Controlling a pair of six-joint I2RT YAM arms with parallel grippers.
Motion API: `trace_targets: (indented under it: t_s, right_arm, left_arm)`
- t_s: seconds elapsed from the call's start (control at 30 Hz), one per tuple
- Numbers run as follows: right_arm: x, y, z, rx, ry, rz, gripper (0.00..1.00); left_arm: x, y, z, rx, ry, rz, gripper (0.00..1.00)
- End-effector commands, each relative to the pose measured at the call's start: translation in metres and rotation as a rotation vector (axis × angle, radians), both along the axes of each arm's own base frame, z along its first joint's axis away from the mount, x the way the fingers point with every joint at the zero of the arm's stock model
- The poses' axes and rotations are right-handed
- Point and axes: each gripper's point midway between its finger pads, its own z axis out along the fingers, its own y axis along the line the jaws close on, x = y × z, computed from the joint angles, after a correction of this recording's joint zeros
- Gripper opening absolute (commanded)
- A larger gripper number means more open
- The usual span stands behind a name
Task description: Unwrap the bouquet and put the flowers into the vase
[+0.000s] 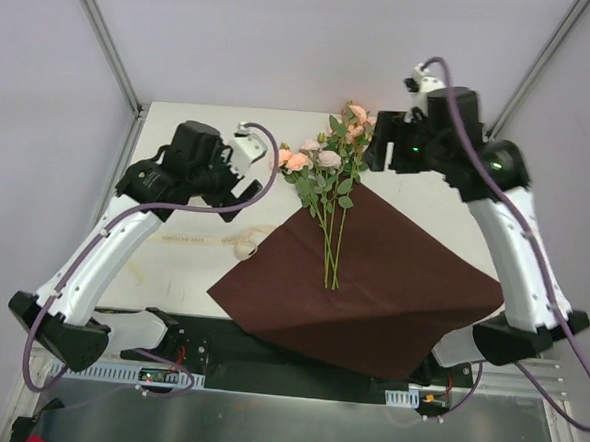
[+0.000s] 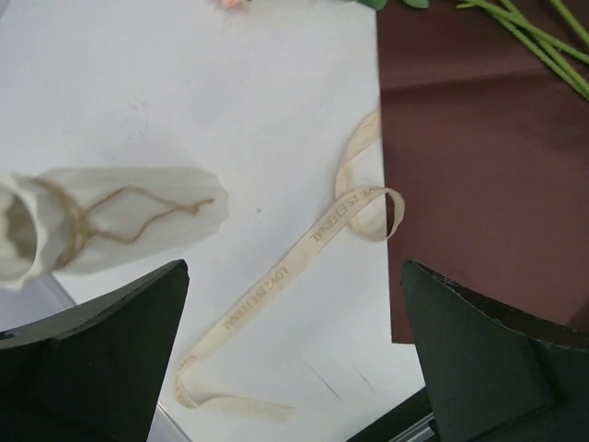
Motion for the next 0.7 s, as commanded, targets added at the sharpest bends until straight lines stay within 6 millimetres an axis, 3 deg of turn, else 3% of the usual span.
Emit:
trace_targets:
  t_s: [0.0,0.1,0.17,0.27,0.47,0.67]
  right_arm:
    - [0.070,0.004,-0.091,-0.168,0.055,-0.104,0.71]
    - [0.099,0.008,-0.139,-0.226,0.068,-0.148,0.67]
    - [0.107,0.012,-0.180,-0.284,0.129,-0.139,0.66]
    - [0.120,0.022,-0.214,-0.338,0.142,-0.113,0.65]
    - [0.133,0.034,-0.265,-0.370,0.191,-0.108,0.56]
    - [0.134,0.040,-0.298,-0.384,0.221,-0.114,0.53]
  left_arm:
    - [-0.004,0.028,0.011,-0.085,-0.052,0.085,0.99]
    - [-0.009,0.048,0.003,-0.097,-0.046,0.137,0.99]
    - [-0.015,0.054,0.004,-0.104,-0.060,0.150,0.99]
    - [-0.018,0.064,0.003,-0.109,-0.066,0.177,0.99]
    - [-0.024,0.070,0.003,-0.117,-0.063,0.191,0.99]
    - [-0.026,0.080,-0.005,-0.091,-0.061,0.225,0.99]
